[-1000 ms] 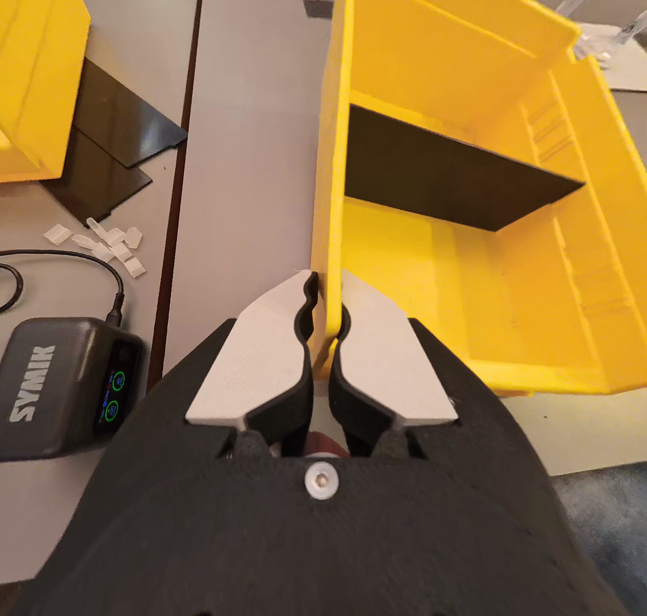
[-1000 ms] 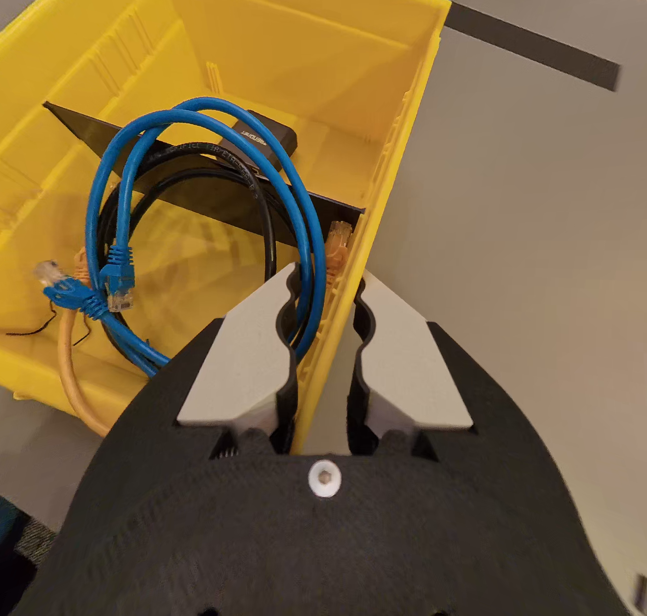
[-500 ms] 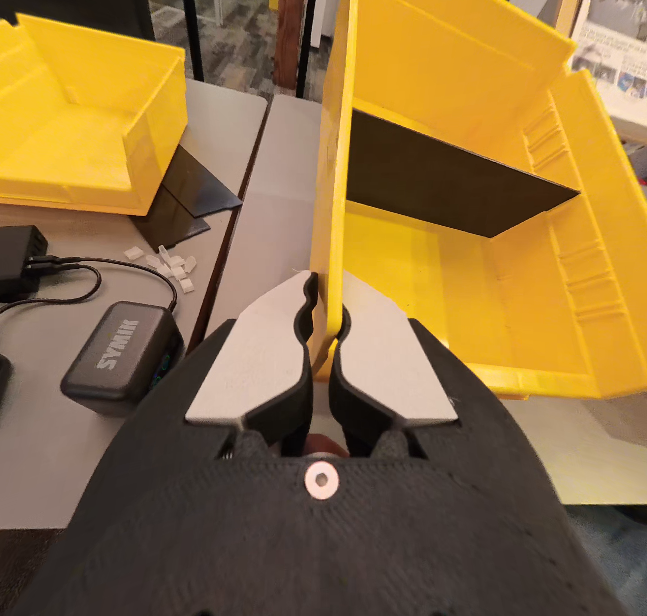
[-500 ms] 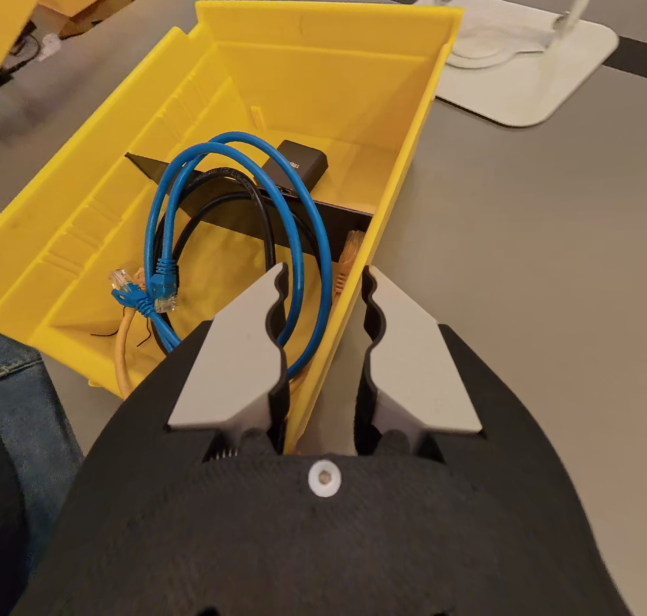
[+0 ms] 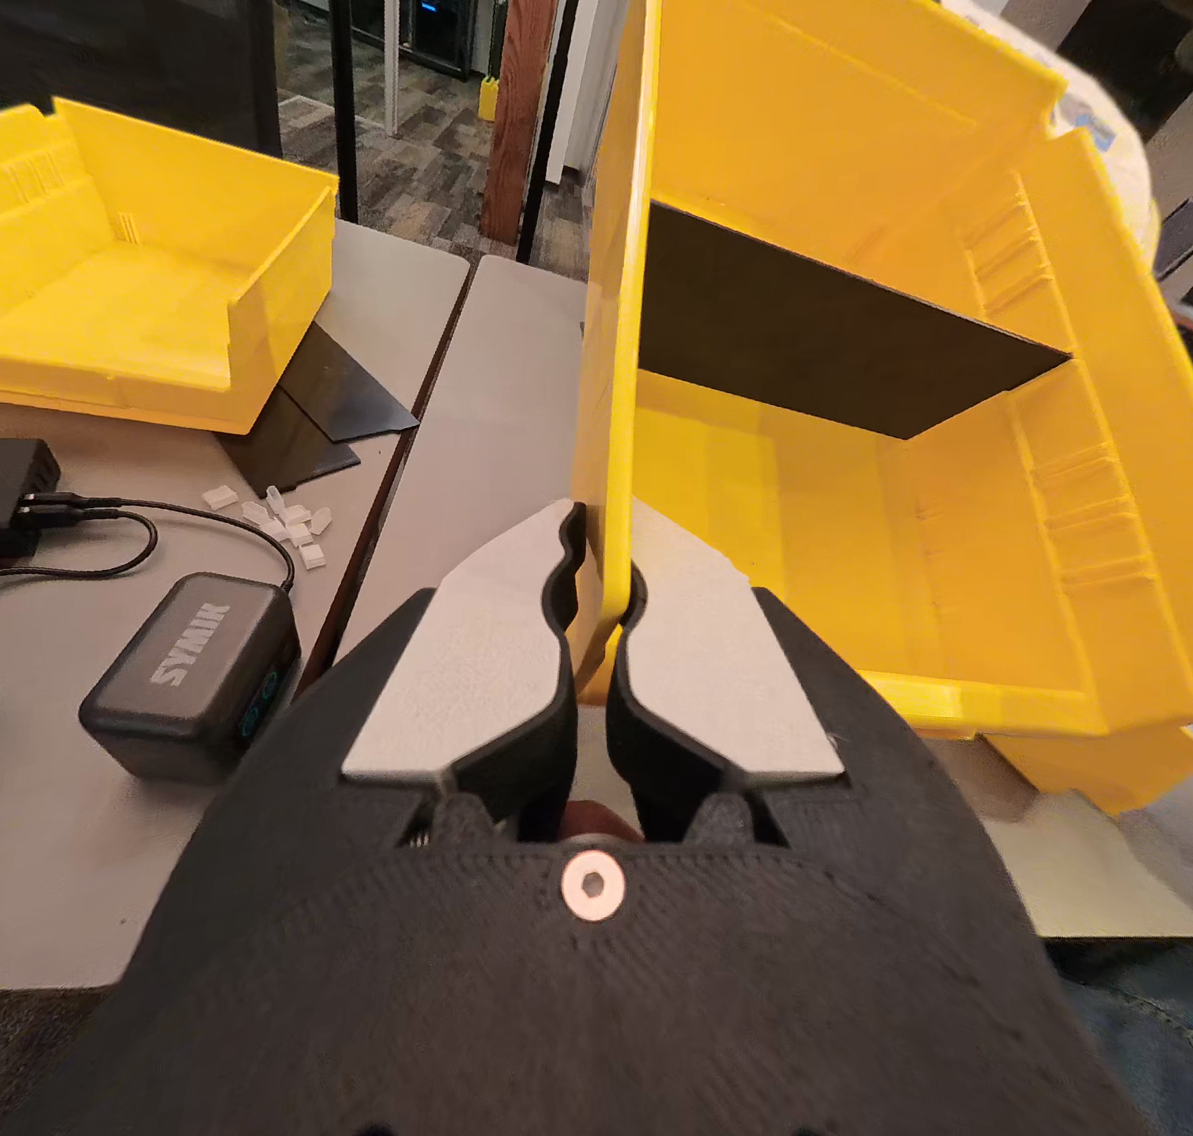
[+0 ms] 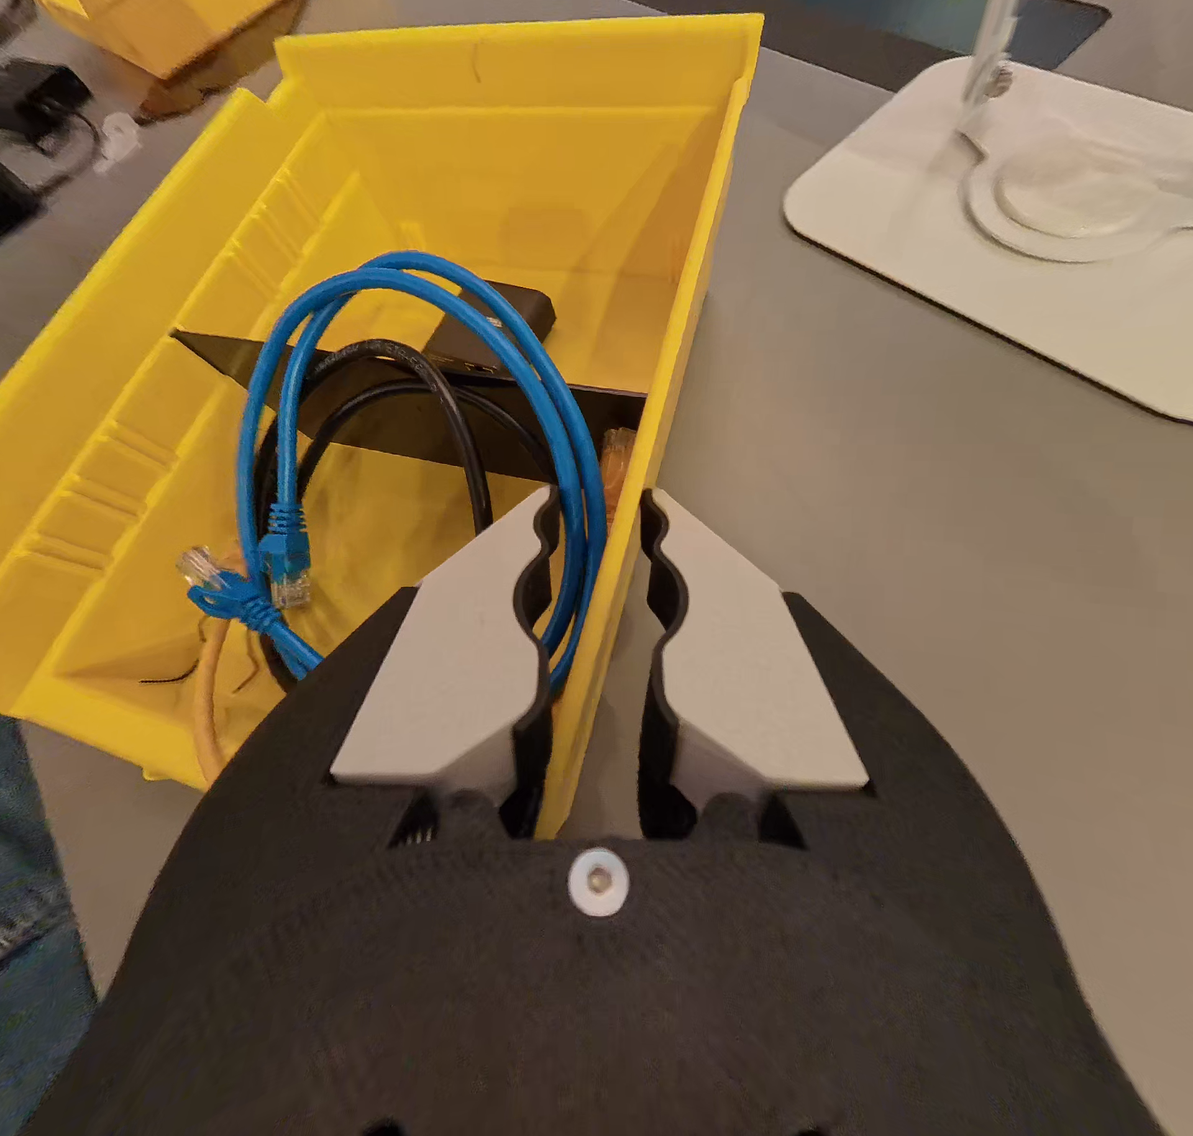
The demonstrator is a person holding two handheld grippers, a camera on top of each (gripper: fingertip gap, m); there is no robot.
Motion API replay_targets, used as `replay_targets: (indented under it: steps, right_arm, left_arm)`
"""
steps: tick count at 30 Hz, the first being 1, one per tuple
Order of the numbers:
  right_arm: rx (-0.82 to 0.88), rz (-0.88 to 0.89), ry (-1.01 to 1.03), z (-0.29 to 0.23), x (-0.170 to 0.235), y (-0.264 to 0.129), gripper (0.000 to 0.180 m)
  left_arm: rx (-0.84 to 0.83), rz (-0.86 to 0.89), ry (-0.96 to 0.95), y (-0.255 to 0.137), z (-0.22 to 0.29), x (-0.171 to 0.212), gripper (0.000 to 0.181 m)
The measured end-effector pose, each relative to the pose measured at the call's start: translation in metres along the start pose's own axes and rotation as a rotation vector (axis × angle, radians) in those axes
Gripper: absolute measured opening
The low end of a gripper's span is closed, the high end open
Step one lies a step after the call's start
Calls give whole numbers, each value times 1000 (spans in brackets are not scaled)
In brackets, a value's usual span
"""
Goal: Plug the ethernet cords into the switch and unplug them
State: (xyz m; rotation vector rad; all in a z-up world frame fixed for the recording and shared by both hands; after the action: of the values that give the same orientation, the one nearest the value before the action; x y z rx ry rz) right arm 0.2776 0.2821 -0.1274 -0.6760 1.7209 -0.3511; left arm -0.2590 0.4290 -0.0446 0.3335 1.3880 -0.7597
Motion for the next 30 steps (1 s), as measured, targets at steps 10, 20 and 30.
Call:
replay_targets:
  steps: [10,20,30]
  right_arm:
    - [-362,14,260,-103,-24,55,94]
    - [-527,76,154,-157,-38,33,92]
    - [-610,386,156,-134,-37,-133,109]
  left_arm:
    - [-7,74,-34,-34,13,-6,4]
    - [23,101,1,-52,53,-18,4]
    - [215,0,101,17,188,-8,4]
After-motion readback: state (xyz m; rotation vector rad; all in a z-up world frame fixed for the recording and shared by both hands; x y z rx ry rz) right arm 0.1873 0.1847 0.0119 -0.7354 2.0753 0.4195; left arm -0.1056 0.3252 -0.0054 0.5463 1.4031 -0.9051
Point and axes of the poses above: each gripper's, where its closed fingertips meet, y out along the fingers, x out of its underside, z = x × y across the jaws, the point moved 6 cm from there along -y, back along the fingers, and after that the axes turned 7 degrees about y, right-handed, at the moved point
